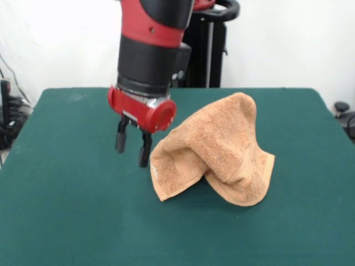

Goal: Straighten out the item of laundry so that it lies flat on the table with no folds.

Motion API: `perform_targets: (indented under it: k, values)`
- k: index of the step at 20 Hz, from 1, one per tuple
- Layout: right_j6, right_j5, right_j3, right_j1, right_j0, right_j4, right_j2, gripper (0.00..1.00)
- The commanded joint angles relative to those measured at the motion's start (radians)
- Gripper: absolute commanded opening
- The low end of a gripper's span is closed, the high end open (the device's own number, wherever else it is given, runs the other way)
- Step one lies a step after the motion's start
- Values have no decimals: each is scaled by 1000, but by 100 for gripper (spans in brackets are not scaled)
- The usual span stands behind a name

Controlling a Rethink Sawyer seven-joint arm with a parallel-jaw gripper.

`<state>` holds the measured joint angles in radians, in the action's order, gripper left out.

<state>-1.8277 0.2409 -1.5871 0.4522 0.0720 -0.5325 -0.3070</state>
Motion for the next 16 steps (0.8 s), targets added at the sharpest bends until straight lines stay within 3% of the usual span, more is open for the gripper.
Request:
perform_targets:
  k: [1,9,13,16]
  values:
    - [-127,27,-55,-30,21,16,226,100]
    - [-115,85,-152,28,107,-10,374,100]
    - [-121,109,-134,27,101,12,360,100]
    - [-109,211,-66,-8,71,50,300,100]
